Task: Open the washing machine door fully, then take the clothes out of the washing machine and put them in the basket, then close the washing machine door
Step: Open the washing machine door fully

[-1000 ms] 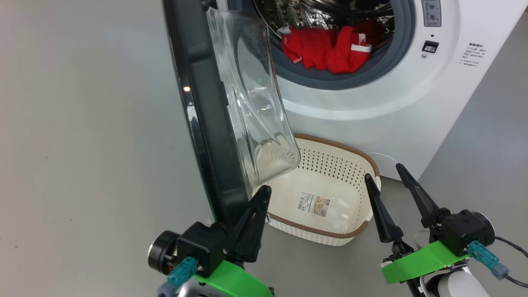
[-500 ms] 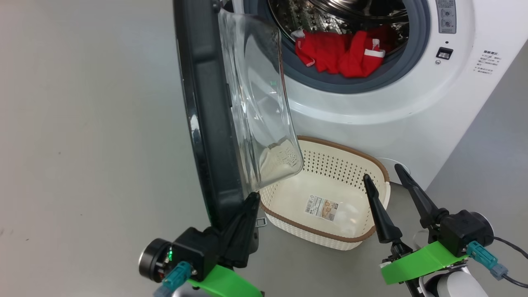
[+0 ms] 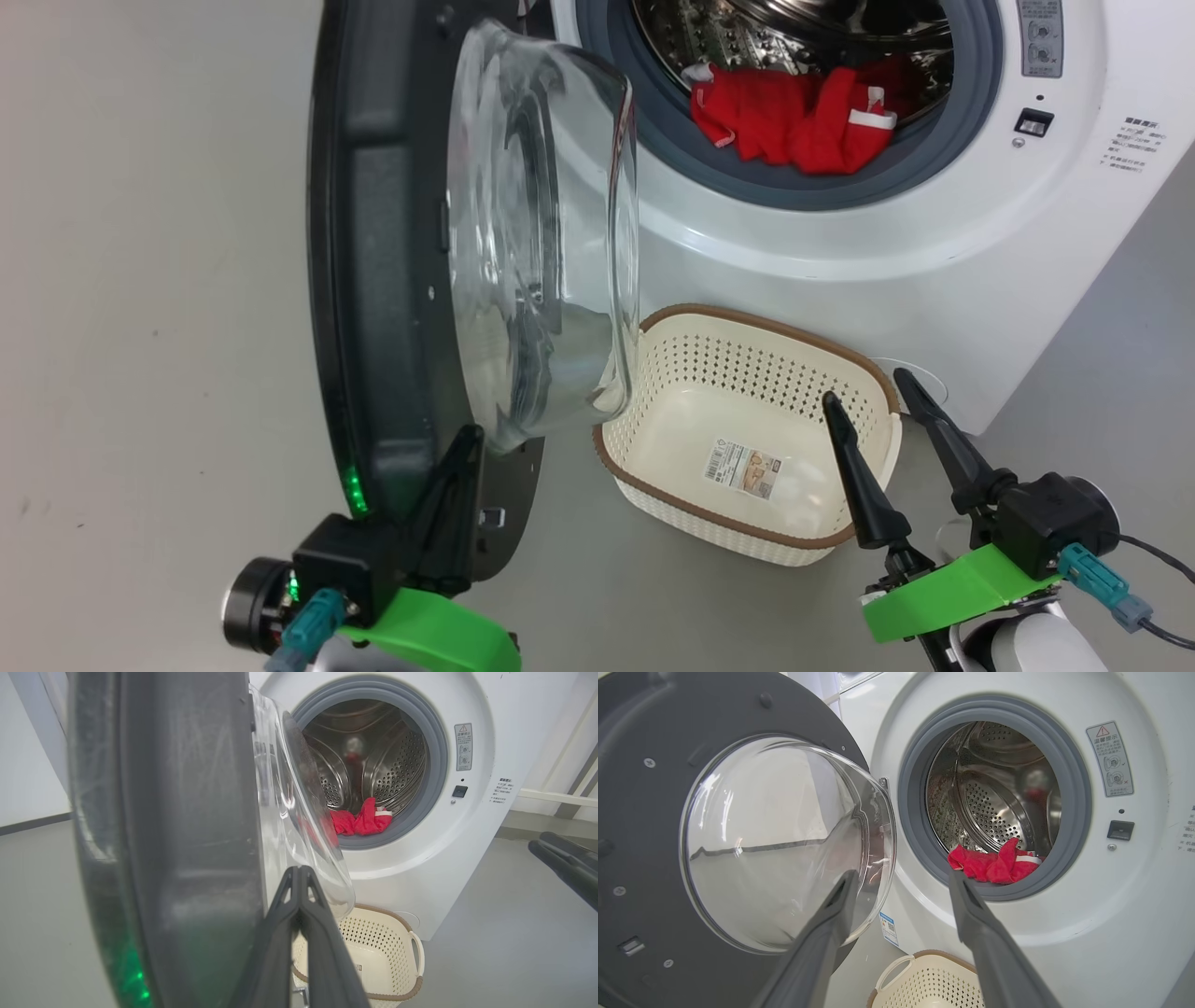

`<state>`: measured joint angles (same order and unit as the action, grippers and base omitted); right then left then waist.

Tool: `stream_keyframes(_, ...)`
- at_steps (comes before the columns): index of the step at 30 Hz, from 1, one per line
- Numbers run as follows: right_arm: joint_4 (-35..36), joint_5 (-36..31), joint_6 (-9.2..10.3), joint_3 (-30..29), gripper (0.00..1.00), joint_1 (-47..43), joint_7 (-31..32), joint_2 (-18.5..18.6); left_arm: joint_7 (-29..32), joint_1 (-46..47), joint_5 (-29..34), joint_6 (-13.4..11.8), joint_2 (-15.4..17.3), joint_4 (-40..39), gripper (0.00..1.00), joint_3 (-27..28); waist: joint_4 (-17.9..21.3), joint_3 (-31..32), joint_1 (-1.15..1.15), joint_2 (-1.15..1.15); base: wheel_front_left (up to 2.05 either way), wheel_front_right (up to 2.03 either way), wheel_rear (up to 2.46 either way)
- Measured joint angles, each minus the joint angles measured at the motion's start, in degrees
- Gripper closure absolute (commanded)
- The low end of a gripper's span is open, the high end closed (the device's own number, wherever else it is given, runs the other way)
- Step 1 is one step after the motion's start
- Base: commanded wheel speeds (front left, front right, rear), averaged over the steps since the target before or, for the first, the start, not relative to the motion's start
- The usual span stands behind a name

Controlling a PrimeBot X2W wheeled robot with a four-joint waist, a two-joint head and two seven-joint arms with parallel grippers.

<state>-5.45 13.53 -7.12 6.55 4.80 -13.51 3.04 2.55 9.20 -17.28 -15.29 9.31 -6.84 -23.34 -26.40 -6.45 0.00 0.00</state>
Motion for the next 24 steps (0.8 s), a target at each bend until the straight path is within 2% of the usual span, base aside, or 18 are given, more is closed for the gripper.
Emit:
stream_keyframes(16,1.15,-1.02,0.0,-0.03,0.0,0.0,1.44,0.0,-1.97,-0.19,-0.6,-3.43,2.01,1.6,1.0,6.1,-0.96,-1.71,0.0,0.0,0.0,0.0,0.0)
stream_keyframes(24,1.88,-2.08,0.0,-0.2,0.0,0.0,2.52,0.02,-6.51,-0.18,-1.77,-4.59,1.81,3.9,1.0,9.23,-1.49,-2.47,0.0,0.0,0.0,0.0,0.0)
